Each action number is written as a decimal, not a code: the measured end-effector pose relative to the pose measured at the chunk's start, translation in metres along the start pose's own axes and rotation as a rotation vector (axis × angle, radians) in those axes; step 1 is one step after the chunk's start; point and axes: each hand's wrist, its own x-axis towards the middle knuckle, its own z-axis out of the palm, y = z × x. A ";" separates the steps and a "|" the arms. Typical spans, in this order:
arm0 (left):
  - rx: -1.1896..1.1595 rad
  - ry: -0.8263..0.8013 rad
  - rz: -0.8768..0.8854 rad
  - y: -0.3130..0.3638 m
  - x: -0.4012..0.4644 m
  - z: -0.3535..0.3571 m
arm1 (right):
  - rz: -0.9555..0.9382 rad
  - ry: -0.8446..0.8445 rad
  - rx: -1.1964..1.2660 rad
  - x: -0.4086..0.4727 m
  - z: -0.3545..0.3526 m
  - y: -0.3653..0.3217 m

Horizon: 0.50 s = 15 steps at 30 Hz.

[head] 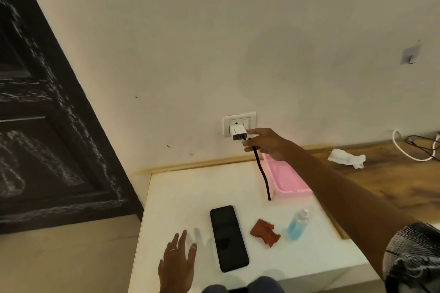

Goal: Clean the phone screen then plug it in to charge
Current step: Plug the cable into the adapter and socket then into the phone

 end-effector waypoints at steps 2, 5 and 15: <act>-0.081 0.028 0.028 0.001 -0.003 -0.001 | -0.018 -0.008 0.036 -0.010 0.001 -0.006; -0.239 0.075 0.085 0.004 -0.009 0.000 | 0.001 -0.049 0.183 -0.030 0.003 -0.010; -0.601 0.038 0.075 0.034 -0.026 0.012 | 0.327 0.002 0.537 -0.117 0.065 0.084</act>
